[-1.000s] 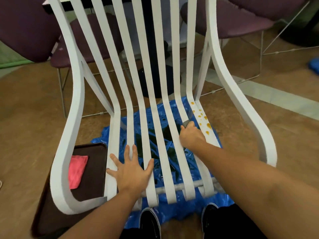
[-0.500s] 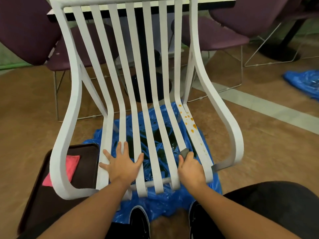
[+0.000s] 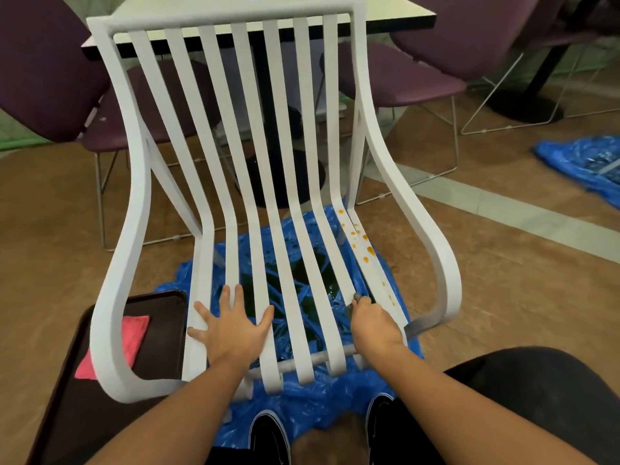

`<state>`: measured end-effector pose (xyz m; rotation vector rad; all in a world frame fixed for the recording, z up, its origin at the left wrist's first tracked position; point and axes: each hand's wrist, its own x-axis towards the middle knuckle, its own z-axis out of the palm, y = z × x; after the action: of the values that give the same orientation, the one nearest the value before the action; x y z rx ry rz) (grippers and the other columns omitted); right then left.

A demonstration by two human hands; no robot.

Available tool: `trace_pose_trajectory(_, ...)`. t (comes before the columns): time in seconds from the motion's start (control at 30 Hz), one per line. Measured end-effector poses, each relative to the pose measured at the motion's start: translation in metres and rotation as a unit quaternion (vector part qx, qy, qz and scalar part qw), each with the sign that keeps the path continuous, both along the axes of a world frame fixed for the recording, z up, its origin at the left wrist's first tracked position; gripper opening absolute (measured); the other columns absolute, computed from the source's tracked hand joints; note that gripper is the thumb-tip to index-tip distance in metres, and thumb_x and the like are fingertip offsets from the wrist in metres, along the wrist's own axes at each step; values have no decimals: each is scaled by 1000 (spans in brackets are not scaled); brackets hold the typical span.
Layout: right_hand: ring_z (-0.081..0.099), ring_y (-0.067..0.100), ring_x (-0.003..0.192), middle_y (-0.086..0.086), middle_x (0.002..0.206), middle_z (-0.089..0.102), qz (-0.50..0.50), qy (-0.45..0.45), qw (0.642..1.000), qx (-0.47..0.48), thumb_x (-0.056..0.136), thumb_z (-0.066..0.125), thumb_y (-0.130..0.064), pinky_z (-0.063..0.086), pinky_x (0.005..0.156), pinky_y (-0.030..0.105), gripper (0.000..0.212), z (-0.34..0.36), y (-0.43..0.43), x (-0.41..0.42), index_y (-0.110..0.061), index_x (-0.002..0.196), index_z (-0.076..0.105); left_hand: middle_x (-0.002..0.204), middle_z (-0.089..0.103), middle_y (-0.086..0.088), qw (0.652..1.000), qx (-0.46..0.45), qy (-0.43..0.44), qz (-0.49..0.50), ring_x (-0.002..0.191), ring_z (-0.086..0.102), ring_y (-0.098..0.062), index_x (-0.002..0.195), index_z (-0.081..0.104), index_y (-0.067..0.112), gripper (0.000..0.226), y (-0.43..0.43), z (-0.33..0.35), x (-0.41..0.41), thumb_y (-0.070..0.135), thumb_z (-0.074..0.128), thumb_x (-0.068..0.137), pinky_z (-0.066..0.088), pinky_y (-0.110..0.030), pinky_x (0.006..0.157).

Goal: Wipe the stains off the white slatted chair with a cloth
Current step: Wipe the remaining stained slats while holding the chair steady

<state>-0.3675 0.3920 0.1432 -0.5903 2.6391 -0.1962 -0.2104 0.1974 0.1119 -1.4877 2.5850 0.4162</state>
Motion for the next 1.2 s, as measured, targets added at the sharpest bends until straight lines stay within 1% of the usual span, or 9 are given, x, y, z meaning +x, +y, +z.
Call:
trace_pose_trajectory(0.17,61,30,110,13,123,59,-26,-36,999,9,103,44,-11,49,86,37,27,18,-2,-11,-7,128,50,170,1,9,1000,-1,1,-1,152,-7,-47,162,6,36,95,1,-1,0,88,22,84,12,-76,112)
trace_pose_trajectory(0.4,60,33,101,17,114,59,-112,-12,990,-86,108,32,-27,50,83,39,36,72,2,-48,-4,129,51,170,2,8,1000,-4,3,-2,152,-6,-48,162,5,36,94,1,0,1,87,22,85,13,-75,112)
trace_pose_trajectory(0.53,61,34,97,18,114,60,-138,3,987,-84,106,38,-17,52,84,38,28,81,13,-57,-5,129,50,170,1,9,1000,-3,2,0,152,-7,-48,162,5,35,95,1,0,0,87,22,85,13,-76,112)
trace_pose_trajectory(0.63,59,32,90,14,101,59,-157,7,983,-99,108,33,-25,47,79,37,32,70,11,-59,-6,127,50,170,1,8,1000,0,3,1,152,-7,-48,162,6,36,95,1,0,0,88,22,84,12,-75,112)
trace_pose_trajectory(0.7,57,33,103,16,112,57,-131,-26,988,-73,107,38,-20,48,87,40,31,56,6,-52,-6,132,46,170,1,9,1000,-1,3,1,152,-7,-47,162,6,35,94,1,1,0,87,22,85,12,-75,112)
trace_pose_trajectory(0.77,54,36,113,20,127,53,-115,-57,990,-61,107,33,-28,46,91,42,37,30,4,-42,-6,136,41,170,1,9,1000,-2,2,1,152,-7,-47,162,6,35,94,1,2,0,87,22,85,12,-75,112)
trace_pose_trajectory(0.97,55,34,111,21,132,47,-136,-8,990,-35,102,28,-54,48,86,44,61,-14,2,-27,-6,139,29,170,1,9,1000,-6,-3,1,152,-7,-47,162,5,36,95,0,1,-1,88,21,85,13,-75,112)
trace_pose_trajectory(1.1,55,29,89,14,109,55,-114,11,993,-43,104,25,-46,43,71,38,42,-22,3,-39,-9,118,40,170,1,8,1000,-8,-6,2,152,-7,-47,162,5,36,93,0,1,-1,87,22,85,13,-75,112)
trace_pose_trajectory(1.2,52,30,87,9,94,50,-116,-20,992,-46,103,22,-43,40,73,39,45,-24,1,-60,-8,115,48,170,0,9,1000,-11,-9,1,152,-7,-47,162,5,37,93,0,0,-1,87,21,85,13,-75,112)
